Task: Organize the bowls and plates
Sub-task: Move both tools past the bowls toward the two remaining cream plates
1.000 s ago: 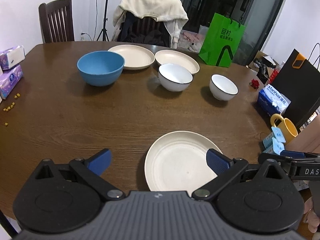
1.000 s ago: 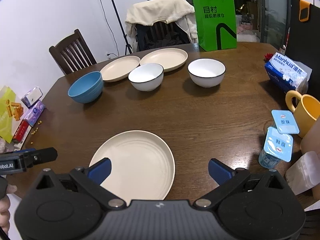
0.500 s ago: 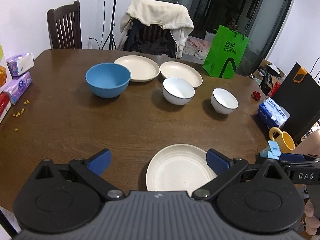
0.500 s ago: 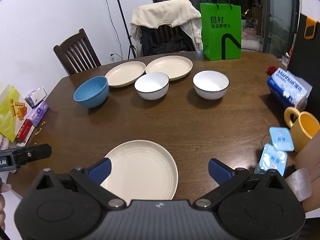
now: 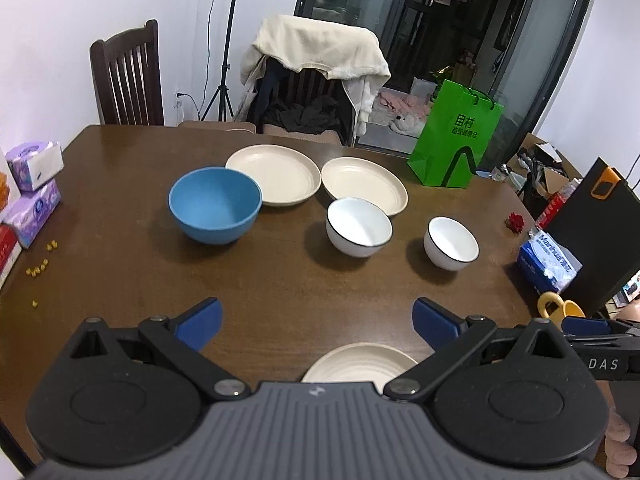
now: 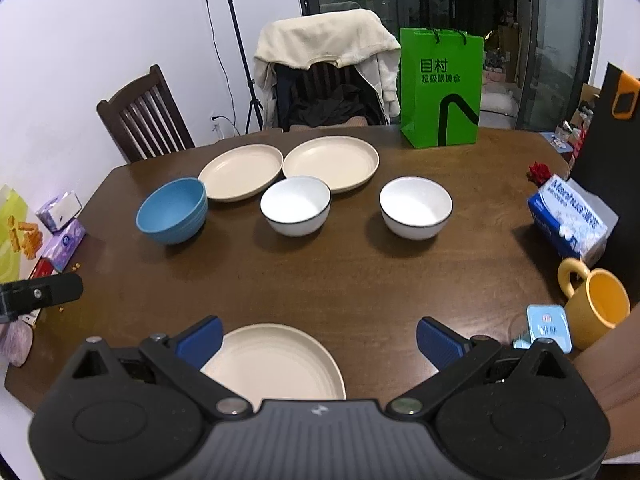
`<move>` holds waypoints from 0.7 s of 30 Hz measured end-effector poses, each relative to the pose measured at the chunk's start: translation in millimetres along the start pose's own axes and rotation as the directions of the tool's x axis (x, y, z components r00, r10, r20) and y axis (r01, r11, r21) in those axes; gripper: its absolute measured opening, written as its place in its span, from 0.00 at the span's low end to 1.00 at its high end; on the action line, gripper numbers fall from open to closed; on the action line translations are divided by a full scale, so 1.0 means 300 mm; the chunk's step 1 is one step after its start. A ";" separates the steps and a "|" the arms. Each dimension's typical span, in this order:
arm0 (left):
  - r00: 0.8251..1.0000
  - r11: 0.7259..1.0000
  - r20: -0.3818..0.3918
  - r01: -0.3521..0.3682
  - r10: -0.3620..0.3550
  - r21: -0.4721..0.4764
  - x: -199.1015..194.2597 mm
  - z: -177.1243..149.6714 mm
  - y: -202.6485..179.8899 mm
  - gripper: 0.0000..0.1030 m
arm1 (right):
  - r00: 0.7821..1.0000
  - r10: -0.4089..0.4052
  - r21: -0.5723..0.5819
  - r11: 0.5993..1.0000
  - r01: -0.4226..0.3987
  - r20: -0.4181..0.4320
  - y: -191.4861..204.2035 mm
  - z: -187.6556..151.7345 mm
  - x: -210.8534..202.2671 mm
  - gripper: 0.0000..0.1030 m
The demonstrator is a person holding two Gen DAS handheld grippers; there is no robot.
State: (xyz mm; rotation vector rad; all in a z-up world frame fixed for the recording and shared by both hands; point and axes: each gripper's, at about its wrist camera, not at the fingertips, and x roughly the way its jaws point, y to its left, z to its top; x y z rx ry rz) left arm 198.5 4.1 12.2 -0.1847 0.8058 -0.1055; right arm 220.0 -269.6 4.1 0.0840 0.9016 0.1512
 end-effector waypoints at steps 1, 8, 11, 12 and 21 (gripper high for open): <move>1.000 1.000 0.001 0.000 0.000 0.001 0.006 0.011 -0.001 1.00 | 1.000 0.000 0.003 1.000 0.000 0.000 0.000 0.014 0.006 1.00; 1.000 1.000 0.006 0.010 -0.010 0.006 0.047 0.118 -0.005 1.00 | 1.000 0.002 0.058 0.998 -0.001 -0.016 -0.010 0.115 0.050 1.00; 1.000 1.000 0.009 0.012 -0.012 0.017 0.070 0.163 -0.010 1.00 | 1.000 0.004 0.087 0.996 -0.002 -0.027 -0.022 0.154 0.073 1.00; 1.000 1.000 0.010 0.010 -0.011 0.021 0.076 0.175 -0.011 1.00 | 0.999 0.002 0.089 0.996 0.001 -0.033 -0.025 0.171 0.083 1.00; 1.000 0.999 0.008 0.010 -0.010 0.035 0.160 0.288 -0.020 1.00 | 0.998 -0.029 0.075 0.997 0.033 -0.052 -0.034 0.285 0.168 1.00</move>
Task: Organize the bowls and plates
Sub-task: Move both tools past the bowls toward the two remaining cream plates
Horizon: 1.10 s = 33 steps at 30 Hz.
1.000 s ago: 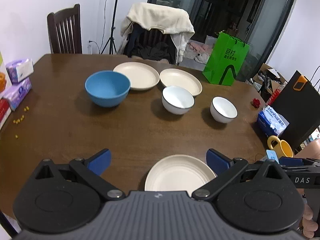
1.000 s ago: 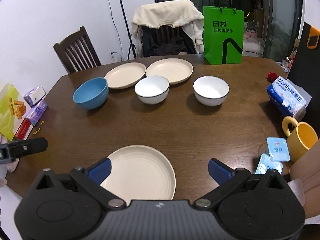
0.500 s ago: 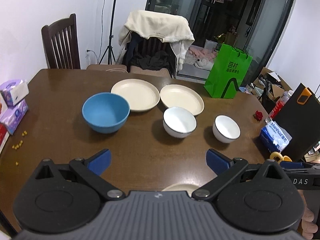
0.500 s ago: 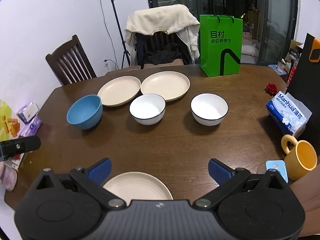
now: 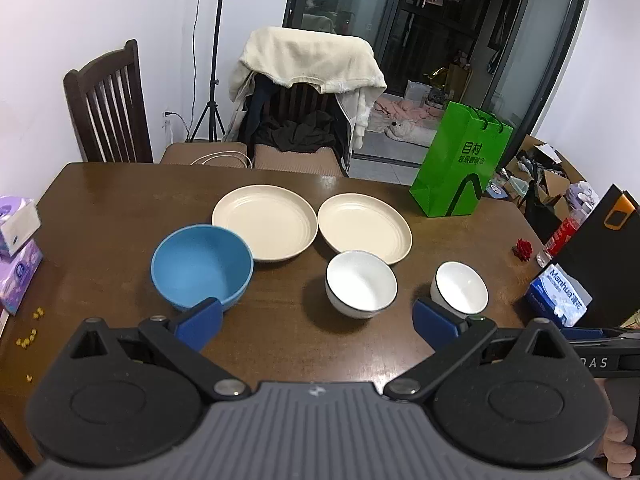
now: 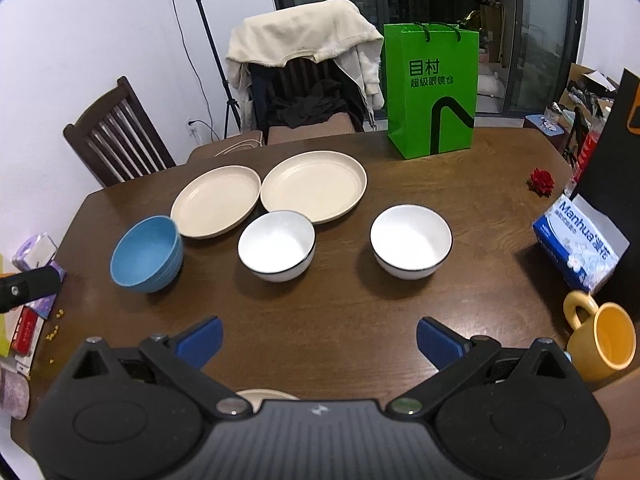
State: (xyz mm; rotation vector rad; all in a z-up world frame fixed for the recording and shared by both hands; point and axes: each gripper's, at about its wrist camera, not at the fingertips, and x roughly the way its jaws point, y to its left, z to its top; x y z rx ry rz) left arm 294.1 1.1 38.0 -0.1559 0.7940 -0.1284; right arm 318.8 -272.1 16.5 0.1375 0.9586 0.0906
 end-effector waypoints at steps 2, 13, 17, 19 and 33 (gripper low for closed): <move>1.000 1.000 0.000 0.000 0.000 0.002 0.017 0.022 0.003 1.00 | 1.000 -0.002 -0.001 1.000 0.002 -0.005 0.000 0.026 0.019 1.00; 1.000 1.000 -0.004 -0.017 0.017 -0.016 0.126 0.144 0.038 1.00 | 1.000 -0.011 0.004 1.000 0.011 -0.018 -0.021 0.181 0.115 1.00; 1.000 0.999 -0.015 -0.027 0.027 -0.024 0.172 0.189 0.058 1.00 | 1.000 -0.010 -0.006 1.000 0.010 -0.021 -0.017 0.232 0.150 1.00; 0.999 0.999 -0.020 -0.033 0.032 -0.025 0.196 0.212 0.064 1.00 | 1.000 -0.010 -0.010 1.000 0.010 -0.027 -0.014 0.259 0.172 1.00; 0.998 0.997 -0.021 -0.068 0.067 -0.048 0.308 0.376 0.139 1.00 | 0.995 0.048 -0.005 0.999 -0.049 -0.083 0.083 0.487 0.320 1.00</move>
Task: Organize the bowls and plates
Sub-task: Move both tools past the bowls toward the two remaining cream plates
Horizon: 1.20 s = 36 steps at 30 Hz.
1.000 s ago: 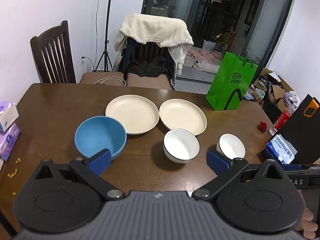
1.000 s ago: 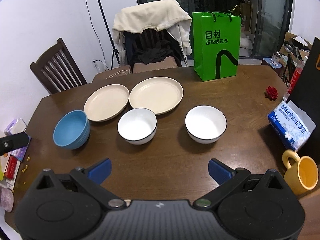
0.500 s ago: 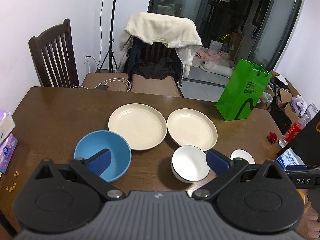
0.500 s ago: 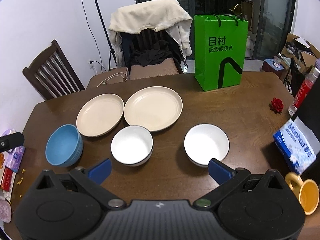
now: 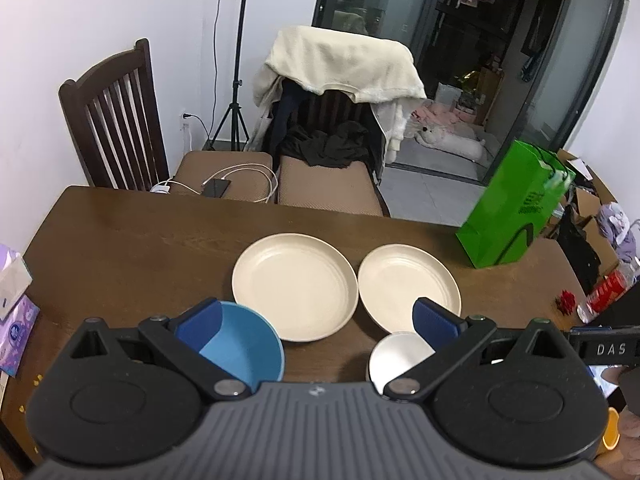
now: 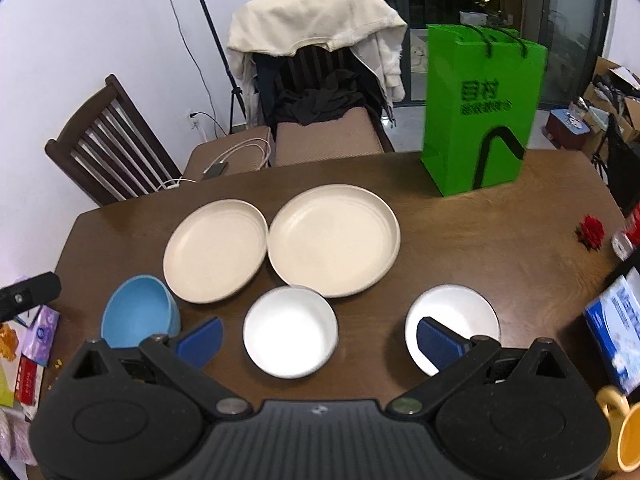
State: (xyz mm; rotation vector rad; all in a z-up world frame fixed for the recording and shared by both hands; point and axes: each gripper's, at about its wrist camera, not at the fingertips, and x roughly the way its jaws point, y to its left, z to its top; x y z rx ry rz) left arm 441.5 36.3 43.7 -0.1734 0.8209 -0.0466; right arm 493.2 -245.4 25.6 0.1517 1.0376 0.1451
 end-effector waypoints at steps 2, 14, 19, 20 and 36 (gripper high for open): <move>1.000 1.000 -0.001 -0.013 0.013 -0.006 0.013 0.020 0.015 1.00 | 1.000 0.015 -0.004 1.000 -0.015 -0.002 0.028 0.039 0.011 1.00; 0.998 0.997 0.008 -0.066 0.066 -0.049 0.102 0.167 0.117 1.00 | 0.998 0.043 -0.016 0.999 -0.044 -0.037 0.195 0.226 0.126 1.00; 0.996 0.994 -0.009 -0.088 0.088 -0.060 0.169 0.207 0.148 1.00 | 0.999 0.030 -0.029 0.999 -0.031 -0.046 0.247 0.289 0.191 1.00; 0.996 0.994 -0.013 -0.092 0.091 -0.061 0.182 0.213 0.153 1.00 | 0.998 0.029 -0.031 0.999 -0.030 -0.049 0.255 0.299 0.204 1.00; 0.983 0.985 -0.095 -0.164 0.158 -0.053 0.483 0.275 0.253 1.00 | 0.996 0.008 -0.021 1.000 -0.010 -0.091 0.292 0.365 0.475 0.99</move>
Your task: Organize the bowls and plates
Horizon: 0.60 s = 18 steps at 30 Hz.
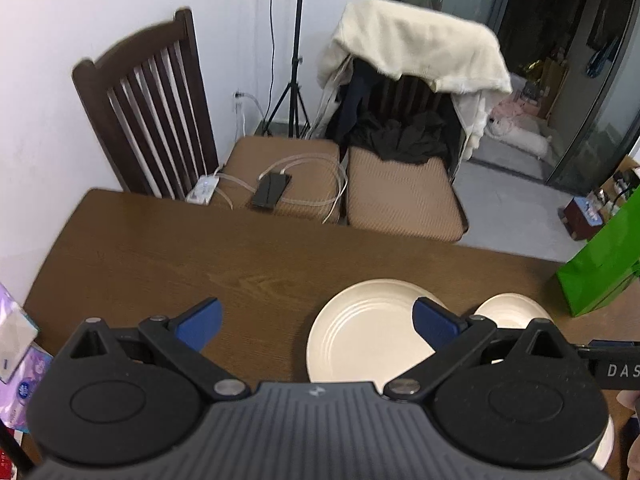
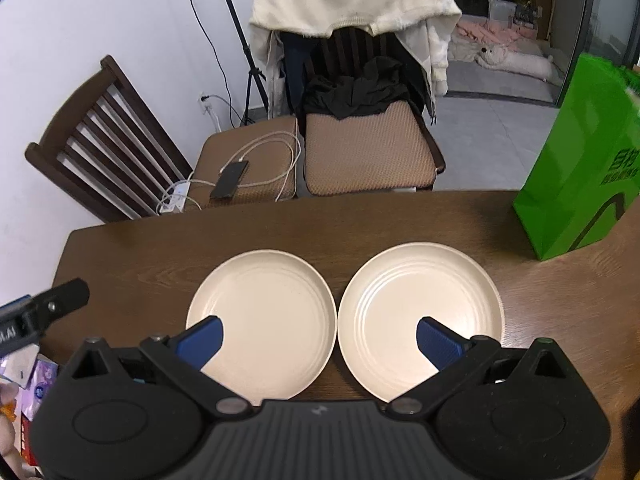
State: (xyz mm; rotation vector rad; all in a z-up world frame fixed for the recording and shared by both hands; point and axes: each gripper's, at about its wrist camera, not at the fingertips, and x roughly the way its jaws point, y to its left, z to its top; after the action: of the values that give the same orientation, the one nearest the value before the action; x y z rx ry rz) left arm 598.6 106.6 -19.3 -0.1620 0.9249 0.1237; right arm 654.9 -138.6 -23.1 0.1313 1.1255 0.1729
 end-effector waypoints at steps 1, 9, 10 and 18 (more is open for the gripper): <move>1.000 1.000 -0.013 -0.005 0.005 0.000 0.025 -0.005 0.005 1.00 | 1.000 0.001 0.002 1.000 -0.001 -0.008 -0.004 -0.006 0.023 0.98; 0.996 1.000 -0.094 -0.007 0.005 -0.028 0.192 -0.063 0.066 1.00 | 0.998 0.017 0.017 1.000 -0.016 -0.067 -0.013 -0.056 0.190 0.93; 0.995 1.000 -0.101 -0.006 0.003 -0.030 0.209 -0.069 0.072 1.00 | 0.997 0.018 0.019 1.000 -0.017 -0.075 -0.012 -0.062 0.209 0.93; 0.993 0.999 -0.120 0.014 -0.019 -0.045 0.292 -0.096 0.099 1.00 | 0.992 0.039 0.044 0.998 -0.034 -0.120 -0.012 -0.105 0.325 0.76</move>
State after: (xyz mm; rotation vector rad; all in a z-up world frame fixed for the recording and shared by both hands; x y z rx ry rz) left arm 622.9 133.5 -109.1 -0.2202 1.0417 0.1199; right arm 667.5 -121.8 -123.6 0.1802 1.2481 0.1919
